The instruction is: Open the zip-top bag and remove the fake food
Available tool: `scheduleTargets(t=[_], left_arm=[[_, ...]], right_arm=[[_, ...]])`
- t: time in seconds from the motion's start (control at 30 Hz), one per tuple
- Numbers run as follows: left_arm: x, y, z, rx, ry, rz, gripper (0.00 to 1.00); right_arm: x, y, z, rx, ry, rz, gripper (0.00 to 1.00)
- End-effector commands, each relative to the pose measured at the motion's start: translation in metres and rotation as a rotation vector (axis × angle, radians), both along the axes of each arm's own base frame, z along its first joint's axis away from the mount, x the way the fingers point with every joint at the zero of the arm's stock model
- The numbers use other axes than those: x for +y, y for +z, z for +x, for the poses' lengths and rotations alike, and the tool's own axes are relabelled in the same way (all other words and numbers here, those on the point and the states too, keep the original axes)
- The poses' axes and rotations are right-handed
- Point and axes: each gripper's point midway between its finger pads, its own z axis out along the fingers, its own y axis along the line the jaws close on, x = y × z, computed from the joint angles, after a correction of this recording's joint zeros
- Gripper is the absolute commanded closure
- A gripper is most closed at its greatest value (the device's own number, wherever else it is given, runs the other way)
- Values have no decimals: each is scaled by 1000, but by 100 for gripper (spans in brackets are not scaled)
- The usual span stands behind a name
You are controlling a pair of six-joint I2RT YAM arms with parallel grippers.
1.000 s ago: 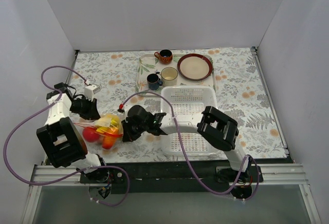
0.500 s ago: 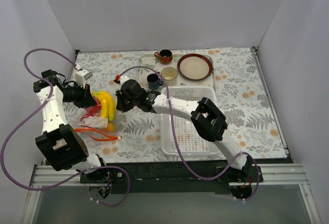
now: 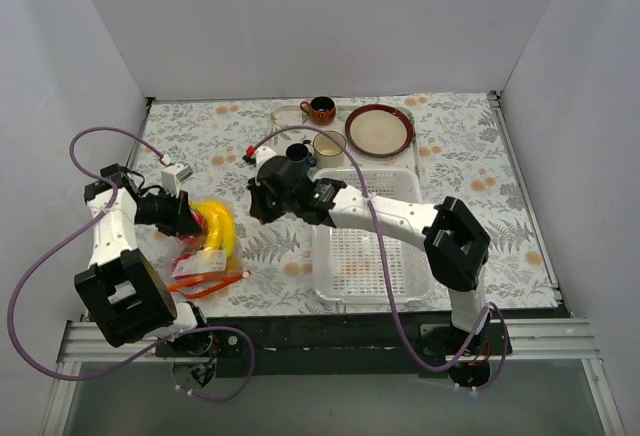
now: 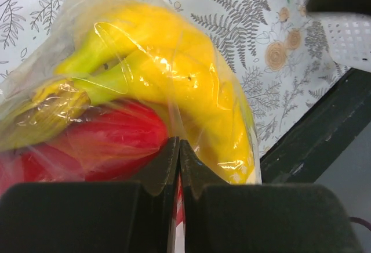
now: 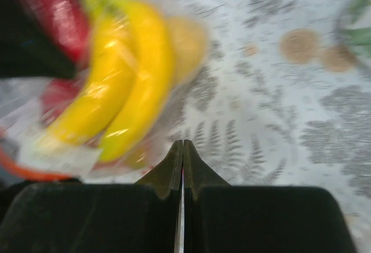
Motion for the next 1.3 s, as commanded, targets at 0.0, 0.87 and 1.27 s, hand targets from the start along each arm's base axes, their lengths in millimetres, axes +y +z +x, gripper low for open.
scheduleTargets(t=[0.0,0.87,1.27], left_arm=[[46,-39,2,-14,63,254,100],[112,-17,19,89,636,119,100],[60,95,34,-39,477,-168,2]], right_arm=[[23,29,-84,28,240,113,99],[103,13,-202,237,706,538,99],[79,5,-179,195,570,407,82]])
